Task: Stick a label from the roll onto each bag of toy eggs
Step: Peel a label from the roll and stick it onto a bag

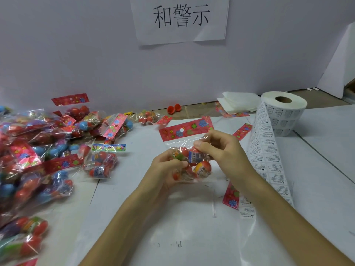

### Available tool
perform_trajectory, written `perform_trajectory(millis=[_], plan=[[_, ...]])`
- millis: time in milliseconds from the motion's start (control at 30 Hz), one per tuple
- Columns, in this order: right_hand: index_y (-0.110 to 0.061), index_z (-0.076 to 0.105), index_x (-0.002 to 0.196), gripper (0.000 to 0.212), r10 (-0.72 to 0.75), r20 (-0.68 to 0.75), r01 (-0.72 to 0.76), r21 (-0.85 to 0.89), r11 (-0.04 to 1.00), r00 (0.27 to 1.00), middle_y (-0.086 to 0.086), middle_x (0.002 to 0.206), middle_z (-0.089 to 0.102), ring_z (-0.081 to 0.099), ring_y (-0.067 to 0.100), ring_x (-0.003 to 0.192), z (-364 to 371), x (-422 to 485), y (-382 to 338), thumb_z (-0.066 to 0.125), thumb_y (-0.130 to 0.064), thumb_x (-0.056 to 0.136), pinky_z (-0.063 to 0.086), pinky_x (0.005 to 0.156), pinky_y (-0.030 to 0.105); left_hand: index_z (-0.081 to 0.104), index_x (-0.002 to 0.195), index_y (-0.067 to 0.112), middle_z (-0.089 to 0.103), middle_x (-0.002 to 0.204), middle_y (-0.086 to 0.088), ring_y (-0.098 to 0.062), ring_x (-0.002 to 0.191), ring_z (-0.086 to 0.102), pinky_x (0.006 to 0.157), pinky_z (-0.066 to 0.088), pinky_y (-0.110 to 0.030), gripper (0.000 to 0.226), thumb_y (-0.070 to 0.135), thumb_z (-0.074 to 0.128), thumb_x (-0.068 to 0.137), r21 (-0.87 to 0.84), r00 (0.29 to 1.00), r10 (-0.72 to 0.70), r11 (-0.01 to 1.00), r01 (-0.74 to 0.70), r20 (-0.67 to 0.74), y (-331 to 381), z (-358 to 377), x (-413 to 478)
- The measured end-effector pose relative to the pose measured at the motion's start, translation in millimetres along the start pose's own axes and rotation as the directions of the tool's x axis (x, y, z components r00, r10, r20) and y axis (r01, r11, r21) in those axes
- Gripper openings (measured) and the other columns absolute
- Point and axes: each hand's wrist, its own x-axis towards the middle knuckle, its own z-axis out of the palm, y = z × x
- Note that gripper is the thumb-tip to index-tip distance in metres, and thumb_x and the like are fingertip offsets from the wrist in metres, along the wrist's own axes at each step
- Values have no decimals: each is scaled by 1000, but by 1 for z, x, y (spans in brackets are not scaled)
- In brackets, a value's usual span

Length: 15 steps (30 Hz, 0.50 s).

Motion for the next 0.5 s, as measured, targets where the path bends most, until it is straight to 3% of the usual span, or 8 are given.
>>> perform_trajectory(millis=[167,267,367,500], plan=[[-21,69,77,15,-5,14,5,-8,1000,1000,3,84,71,71,19,86,1,1,2,71,-20,92,61,74,33,66,124,5,74,115,-21,-40,105,73,88,60,-48,57,10,77,68,62,1000,-17,998,17,-3,2,-5,-1],[-18,71,79,13,-8,21,8,-5,1000,1000,4,84,72,71,20,87,0,1,2,72,-19,92,61,75,35,63,128,6,74,116,-20,-41,105,73,93,59,-52,61,6,79,69,87,1000,-5,996,3,19,2,-6,0],[-17,72,80,12,-5,24,5,-23,1000,1000,3,84,71,70,20,87,0,1,3,72,-18,92,62,76,37,62,129,7,75,113,-19,-39,101,74,89,62,-49,64,4,80,67,95,999,-21,995,18,28,3,-8,1],[-16,72,81,13,12,15,-11,-24,1000,1000,2,81,71,70,11,82,0,0,4,71,-20,93,60,69,27,61,130,9,76,112,-17,-37,98,76,85,63,-48,69,9,84,65,104,1000,-9,995,9,1,1,-9,3]])
